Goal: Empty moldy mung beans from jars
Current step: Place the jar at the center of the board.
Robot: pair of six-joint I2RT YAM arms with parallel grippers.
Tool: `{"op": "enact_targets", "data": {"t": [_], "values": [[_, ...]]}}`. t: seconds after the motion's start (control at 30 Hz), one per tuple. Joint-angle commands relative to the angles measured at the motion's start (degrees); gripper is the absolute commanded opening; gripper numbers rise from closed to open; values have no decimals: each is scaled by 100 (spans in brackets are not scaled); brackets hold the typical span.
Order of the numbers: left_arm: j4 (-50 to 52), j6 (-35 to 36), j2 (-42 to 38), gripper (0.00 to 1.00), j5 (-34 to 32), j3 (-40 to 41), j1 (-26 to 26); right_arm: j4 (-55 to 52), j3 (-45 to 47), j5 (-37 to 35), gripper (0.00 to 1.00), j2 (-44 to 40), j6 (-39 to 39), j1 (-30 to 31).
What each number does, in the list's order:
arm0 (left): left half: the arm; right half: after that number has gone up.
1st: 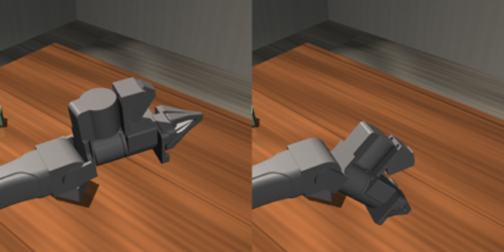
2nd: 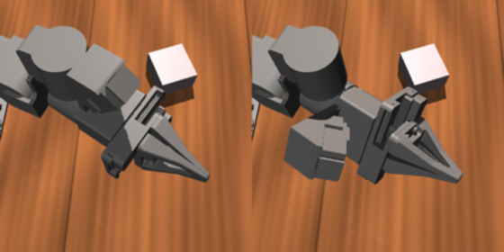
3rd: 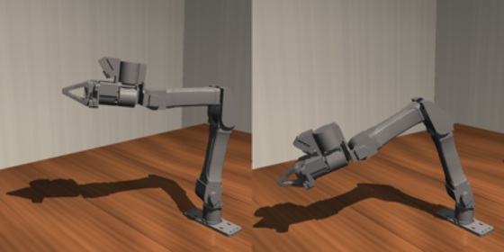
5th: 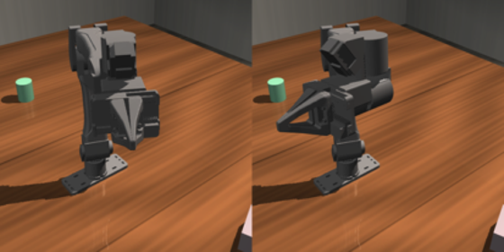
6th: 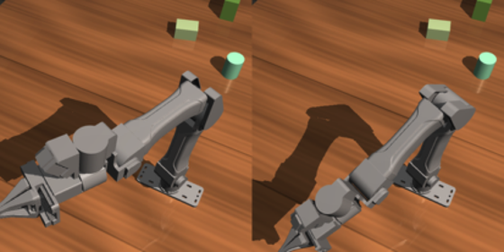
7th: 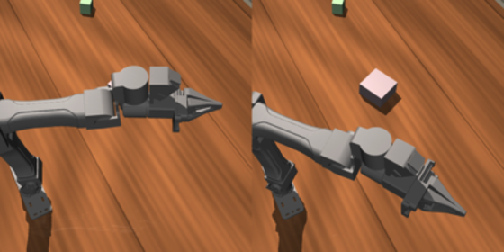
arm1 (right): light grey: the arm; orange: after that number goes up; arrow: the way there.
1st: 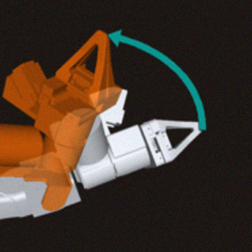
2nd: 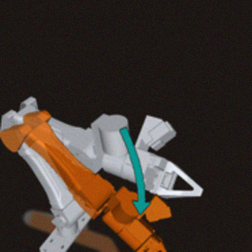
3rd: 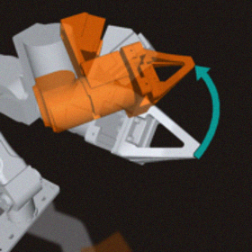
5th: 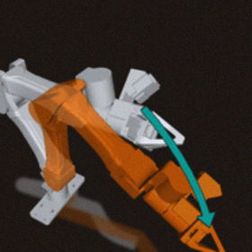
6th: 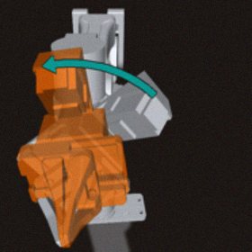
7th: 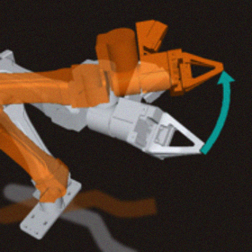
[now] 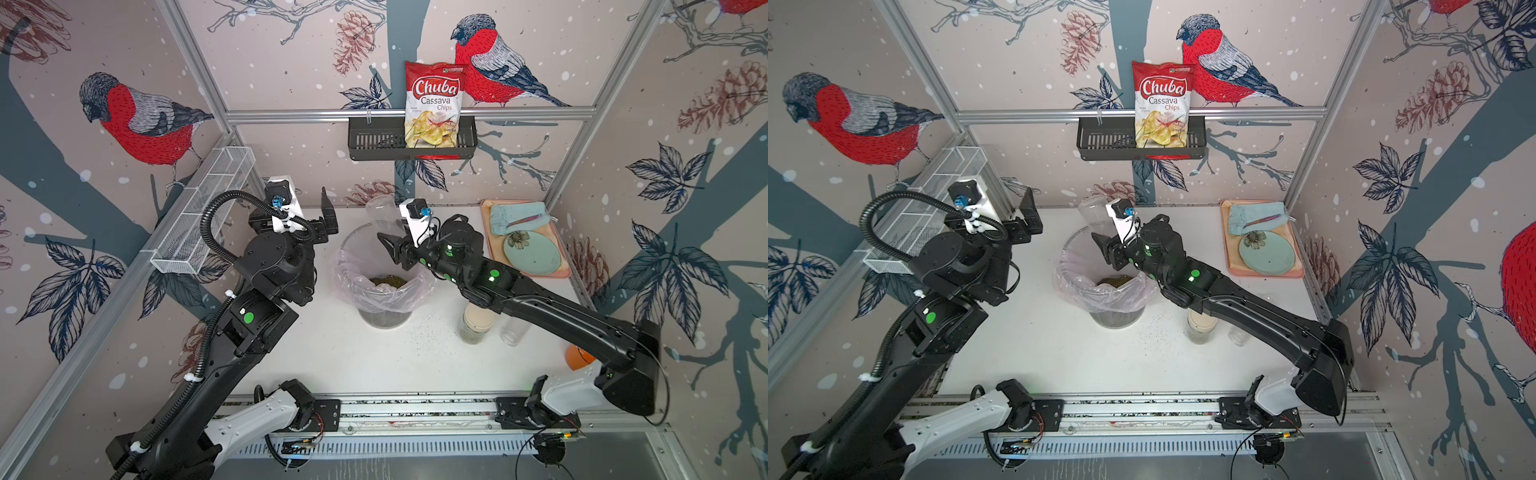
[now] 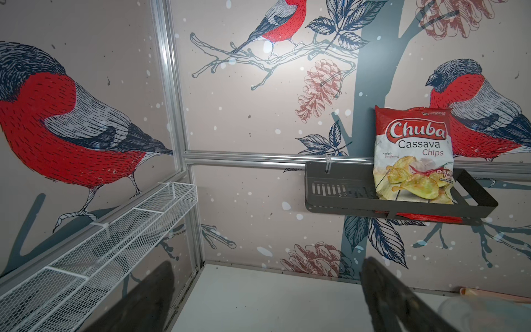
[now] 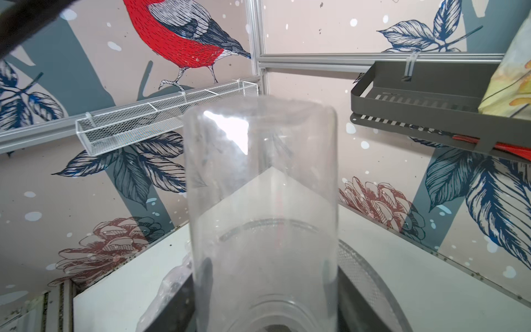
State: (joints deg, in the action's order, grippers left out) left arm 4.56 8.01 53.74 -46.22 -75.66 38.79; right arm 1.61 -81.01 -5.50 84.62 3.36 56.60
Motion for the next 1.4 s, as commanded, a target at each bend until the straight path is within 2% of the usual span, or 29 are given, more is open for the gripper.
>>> {"op": "enact_targets", "data": {"t": [0.0,0.07,0.2,0.33,0.47,0.63,0.77,0.9,1.07,1.13,1.2,1.3,1.37], "values": [[-263,168,-1,99,-83,2,-15,-428,-274,264,45,35,210,-43],[-243,340,55,99,37,-50,-10,-421,-289,716,46,-6,311,-84],[-47,892,200,99,501,-240,-11,-1667,-1235,1195,46,373,300,-211],[320,1736,287,98,1093,-282,-11,-2824,-2028,1867,48,586,128,-457],[248,2633,112,98,1297,60,-11,-3566,-2402,2325,49,626,0,-633],[181,3944,-232,98,1764,559,-3,-4252,-2815,2233,49,779,-12,-788],[226,5069,-428,98,1718,982,81,-4583,-3116,2322,49,887,16,-989],[-196,5888,-689,98,1766,1545,107,-4750,-3371,2510,49,1016,42,-1078],[-422,6598,-981,98,2296,2166,112,-4843,-3395,2555,49,1083,174,-1084],[-627,6770,-1106,98,2504,2407,129,-4780,-3393,2565,48,1044,370,-1174],[-858,6614,-1221,98,2815,2520,130,-4533,-3378,2779,49,994,748,-1351],[-915,5677,-1245,98,3395,2314,135,-3888,-3132,3057,49,811,1268,-1526],[-1022,4736,-1176,98,3703,2103,130,-3404,-2925,3185,49,682,1566,-1564]]}}
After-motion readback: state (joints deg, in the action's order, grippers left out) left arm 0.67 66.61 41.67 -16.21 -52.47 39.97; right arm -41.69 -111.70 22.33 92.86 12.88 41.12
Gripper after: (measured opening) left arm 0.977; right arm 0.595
